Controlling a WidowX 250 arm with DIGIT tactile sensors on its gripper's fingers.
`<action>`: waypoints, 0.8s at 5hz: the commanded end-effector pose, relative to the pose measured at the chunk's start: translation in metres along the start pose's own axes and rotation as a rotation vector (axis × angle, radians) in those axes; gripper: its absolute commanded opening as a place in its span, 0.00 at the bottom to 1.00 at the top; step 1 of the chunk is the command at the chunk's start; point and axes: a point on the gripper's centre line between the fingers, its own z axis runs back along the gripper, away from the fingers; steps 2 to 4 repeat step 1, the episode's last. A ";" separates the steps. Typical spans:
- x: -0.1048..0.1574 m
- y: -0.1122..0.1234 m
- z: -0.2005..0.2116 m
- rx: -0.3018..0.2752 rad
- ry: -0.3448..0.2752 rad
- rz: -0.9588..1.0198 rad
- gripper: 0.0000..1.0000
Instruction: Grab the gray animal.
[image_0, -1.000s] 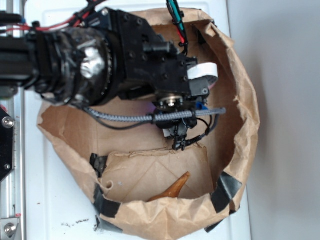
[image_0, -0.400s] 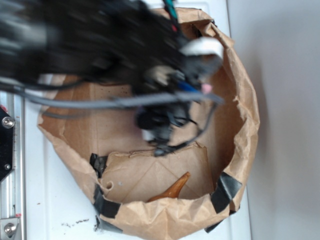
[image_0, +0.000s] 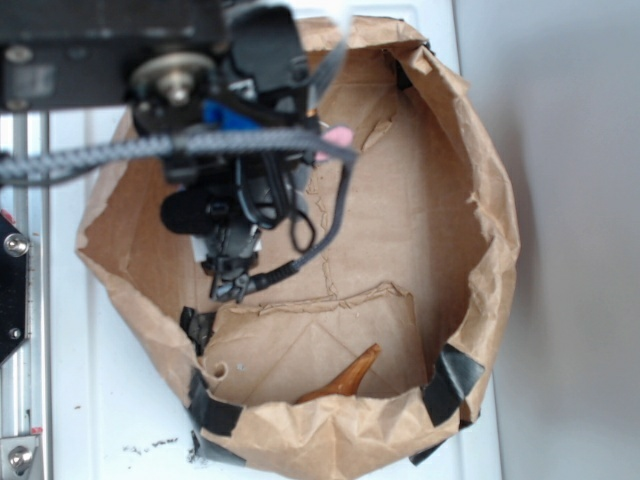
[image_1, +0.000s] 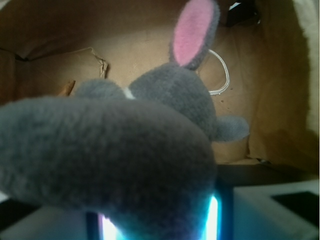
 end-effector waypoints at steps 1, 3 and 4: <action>0.010 -0.023 0.037 -0.009 -0.102 0.053 0.00; 0.010 -0.023 0.037 -0.009 -0.102 0.053 0.00; 0.010 -0.023 0.037 -0.009 -0.102 0.053 0.00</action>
